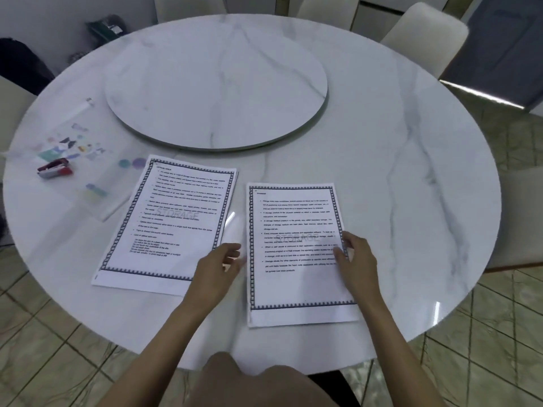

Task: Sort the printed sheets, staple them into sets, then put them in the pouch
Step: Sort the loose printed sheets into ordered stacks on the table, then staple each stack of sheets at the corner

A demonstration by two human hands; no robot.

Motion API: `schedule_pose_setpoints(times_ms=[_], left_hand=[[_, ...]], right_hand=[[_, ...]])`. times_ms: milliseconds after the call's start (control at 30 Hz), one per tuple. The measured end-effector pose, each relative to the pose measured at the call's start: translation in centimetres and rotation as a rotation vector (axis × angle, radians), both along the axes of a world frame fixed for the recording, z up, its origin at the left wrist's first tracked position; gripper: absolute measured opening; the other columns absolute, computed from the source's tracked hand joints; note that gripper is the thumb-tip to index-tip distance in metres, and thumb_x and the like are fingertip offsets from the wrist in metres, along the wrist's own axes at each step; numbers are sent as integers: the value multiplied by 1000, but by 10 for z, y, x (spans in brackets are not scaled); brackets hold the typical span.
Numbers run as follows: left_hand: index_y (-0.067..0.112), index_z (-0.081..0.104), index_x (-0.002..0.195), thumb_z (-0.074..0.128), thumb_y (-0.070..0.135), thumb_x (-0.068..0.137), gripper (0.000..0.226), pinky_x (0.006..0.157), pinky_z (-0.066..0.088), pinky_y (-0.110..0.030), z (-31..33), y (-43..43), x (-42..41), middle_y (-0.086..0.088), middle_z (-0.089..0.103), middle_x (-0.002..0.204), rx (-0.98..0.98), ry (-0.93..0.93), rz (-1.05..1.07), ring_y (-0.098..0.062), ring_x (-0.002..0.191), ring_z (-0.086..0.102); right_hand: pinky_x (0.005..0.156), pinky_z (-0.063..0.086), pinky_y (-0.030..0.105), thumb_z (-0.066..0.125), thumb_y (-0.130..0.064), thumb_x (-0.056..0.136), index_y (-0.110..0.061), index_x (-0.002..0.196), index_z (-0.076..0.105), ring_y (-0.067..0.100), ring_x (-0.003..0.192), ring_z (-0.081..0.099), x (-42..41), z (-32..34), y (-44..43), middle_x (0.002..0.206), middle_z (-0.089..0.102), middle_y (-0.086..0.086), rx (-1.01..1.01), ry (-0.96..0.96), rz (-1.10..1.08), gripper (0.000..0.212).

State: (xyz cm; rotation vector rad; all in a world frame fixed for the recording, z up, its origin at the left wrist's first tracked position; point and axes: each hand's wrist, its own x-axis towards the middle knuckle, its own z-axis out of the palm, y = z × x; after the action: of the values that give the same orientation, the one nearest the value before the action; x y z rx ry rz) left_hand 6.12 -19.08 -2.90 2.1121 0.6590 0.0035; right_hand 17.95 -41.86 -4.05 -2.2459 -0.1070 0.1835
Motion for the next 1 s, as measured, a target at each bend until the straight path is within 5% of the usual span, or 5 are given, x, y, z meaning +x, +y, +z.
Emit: schedule_pose_setpoints(times_ms=[100,233,633,800,1000], left_hand=[[15,49,131,54,17,92,40,93,36,-17,3,17,-10,0,55,129,83,16,-94,-13,114,52],[19,42,136,54,21,92,46,100,37,-28,0,40,-17,-5,51,134,179,30,-101,-21,120,48],[16,35,141,48,20,94,49,106,28,-28,-7,36,-14,-4,40,143,335,78,-40,-20,131,35],[16,37,140,49,21,94,48,105,28,-26,-6,44,-28,-3,41,142,344,68,10,-19,131,36],[17,38,139,50,21,94,47,104,24,-20,-2,85,-47,-2,42,141,318,32,95,-18,130,37]], right_hand=[[88,31,2,57,-8,90,-7,132,47,12,105,47,-13,-3,8,129,49,9,-32,-40,100,43],[104,37,37,61,-14,88,-13,134,45,16,111,50,-18,-7,12,130,50,7,-112,-38,226,48],[109,32,47,55,-21,91,-13,137,41,25,129,42,4,-15,74,140,43,9,-152,-62,544,49],[110,27,42,46,-37,88,-13,140,38,23,133,37,4,-15,102,144,38,7,-199,-79,636,58],[108,23,38,50,-34,92,-17,141,34,20,137,30,-6,-13,138,147,35,4,-209,-85,662,55]])
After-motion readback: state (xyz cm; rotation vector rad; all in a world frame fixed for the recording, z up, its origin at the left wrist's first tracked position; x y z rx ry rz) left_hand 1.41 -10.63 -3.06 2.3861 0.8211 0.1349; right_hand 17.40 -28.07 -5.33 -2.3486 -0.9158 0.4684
